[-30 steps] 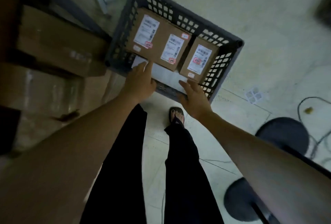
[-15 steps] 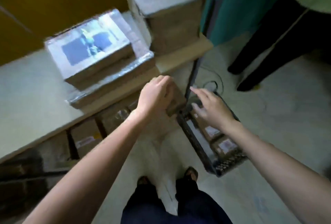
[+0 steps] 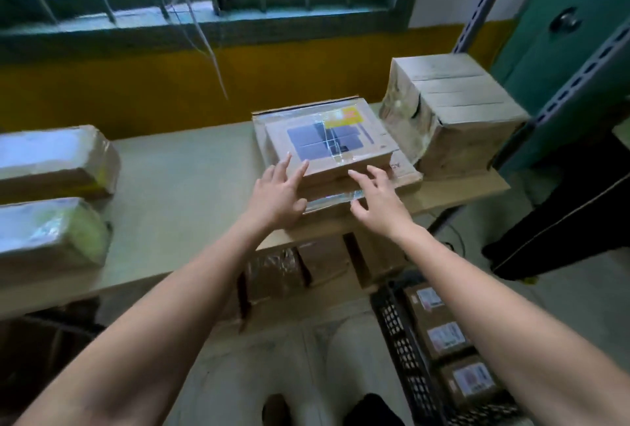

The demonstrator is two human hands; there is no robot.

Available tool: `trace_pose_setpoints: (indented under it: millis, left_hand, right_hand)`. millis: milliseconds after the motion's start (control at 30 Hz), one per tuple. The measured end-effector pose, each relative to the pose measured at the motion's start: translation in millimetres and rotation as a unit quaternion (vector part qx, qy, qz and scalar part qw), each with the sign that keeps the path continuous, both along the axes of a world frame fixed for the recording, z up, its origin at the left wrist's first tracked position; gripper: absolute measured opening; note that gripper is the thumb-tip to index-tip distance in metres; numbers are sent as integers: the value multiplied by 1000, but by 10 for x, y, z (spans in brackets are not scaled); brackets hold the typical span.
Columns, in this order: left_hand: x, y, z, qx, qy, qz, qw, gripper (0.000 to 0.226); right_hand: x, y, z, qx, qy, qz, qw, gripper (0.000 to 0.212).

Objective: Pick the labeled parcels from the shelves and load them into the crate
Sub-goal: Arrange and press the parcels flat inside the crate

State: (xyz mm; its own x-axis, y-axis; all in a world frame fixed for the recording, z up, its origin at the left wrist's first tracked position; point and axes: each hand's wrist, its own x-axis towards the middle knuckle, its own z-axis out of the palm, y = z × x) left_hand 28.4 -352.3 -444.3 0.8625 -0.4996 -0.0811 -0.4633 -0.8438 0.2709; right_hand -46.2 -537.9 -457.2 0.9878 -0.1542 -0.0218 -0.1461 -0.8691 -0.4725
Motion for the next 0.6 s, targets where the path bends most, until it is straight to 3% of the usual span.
trace_pose_setpoints:
  millis: [133,267,367,467,600]
  left_hand:
    - [121,96,-132,-2,93,50,994,69]
    - [105,147,-287,-39,71,72,994,63]
    - [70,126,-319,-120,57,92,987,54]
    - [55,97,-285,-242,35,132,961,48]
    - [106,167,-92,-380,-56,168,908,70]
  right_hand:
    - [304,-61,53,21,19,-60,998,57]
    - [628,-341,105,76,65,-166,981,67]
    - [732,-486,100,128,87,-166,974,68]
    - [754,-463,98,232,25,-146,961,65]
    - [760,-417,333,351,-120,-144,917,58]
